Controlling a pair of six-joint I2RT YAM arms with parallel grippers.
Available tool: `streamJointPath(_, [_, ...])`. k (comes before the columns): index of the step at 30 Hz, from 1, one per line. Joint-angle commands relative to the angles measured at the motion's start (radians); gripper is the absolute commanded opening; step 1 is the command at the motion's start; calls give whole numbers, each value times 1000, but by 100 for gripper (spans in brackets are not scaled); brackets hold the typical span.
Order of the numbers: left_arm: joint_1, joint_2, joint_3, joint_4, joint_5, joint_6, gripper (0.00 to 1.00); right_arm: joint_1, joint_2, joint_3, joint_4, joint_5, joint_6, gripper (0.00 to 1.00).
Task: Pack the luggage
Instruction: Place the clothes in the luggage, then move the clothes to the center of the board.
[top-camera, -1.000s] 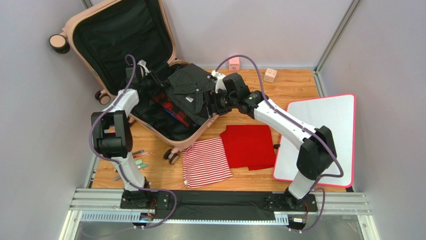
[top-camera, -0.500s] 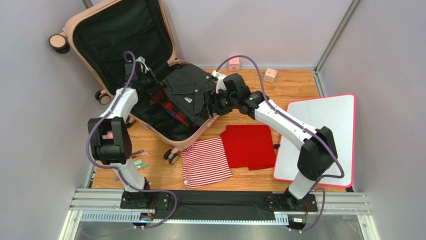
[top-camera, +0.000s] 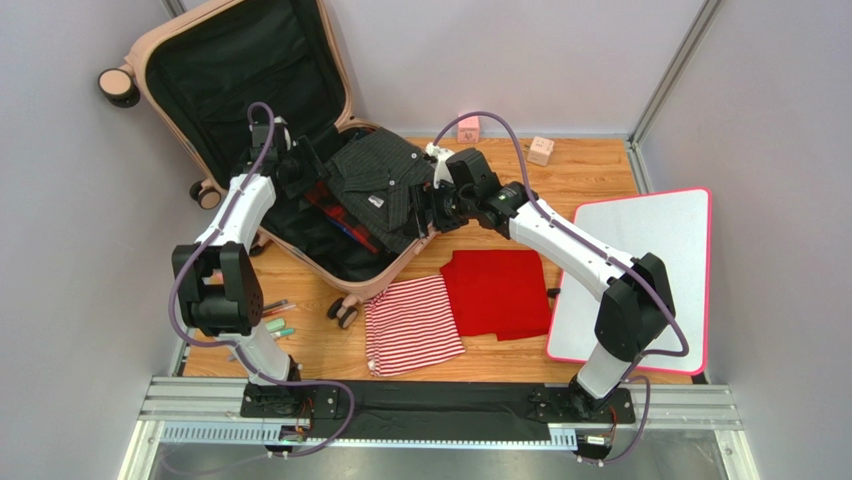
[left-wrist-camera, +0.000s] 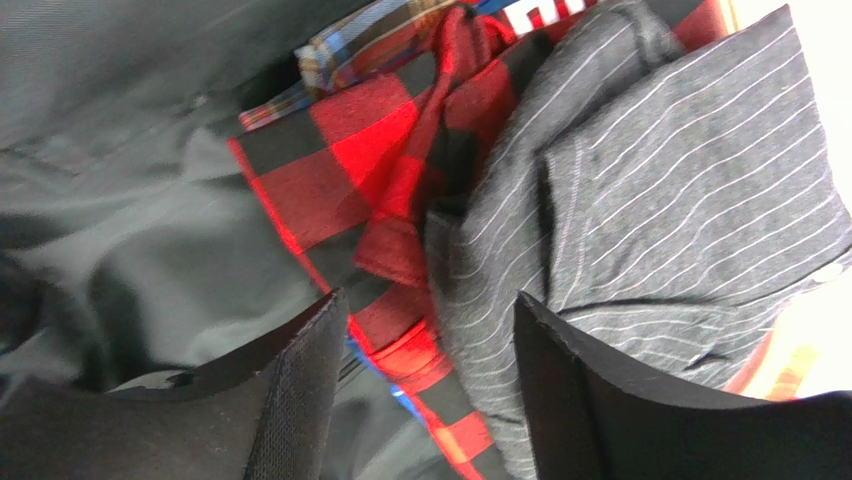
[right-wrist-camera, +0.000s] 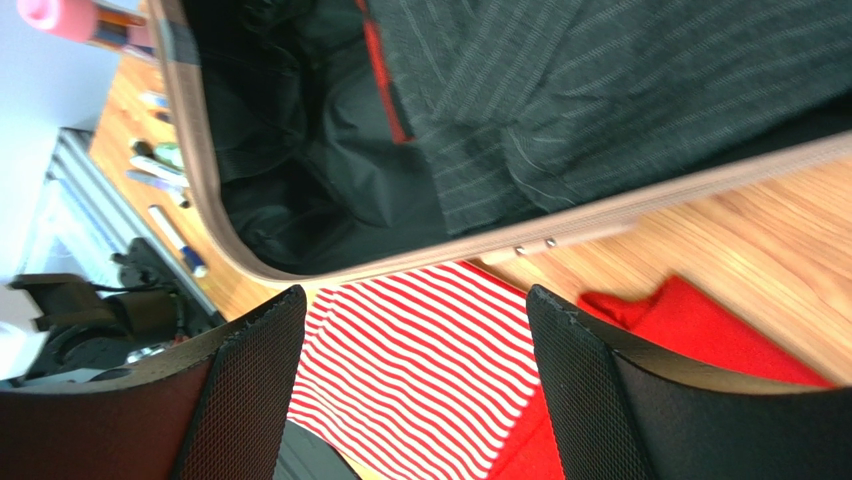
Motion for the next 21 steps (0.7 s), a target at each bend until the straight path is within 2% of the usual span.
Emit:
streamJointPath(1, [1,-88,9,-36,-47,46,73,-8,-60,39,-54,84,-33,82])
streamJointPath(7, [1,-180,-48,-39,-13,72,76,-26,-114,-22,-87,124,-40,82])
streamJointPath(14, [-19,-313,-178,-29,48,92,76,-25,-166,-201,-70,94,4,82])
streamJointPath(21, [-120,-459,-312,-33,70,82,76,21,-217,-405,10,80,108,79])
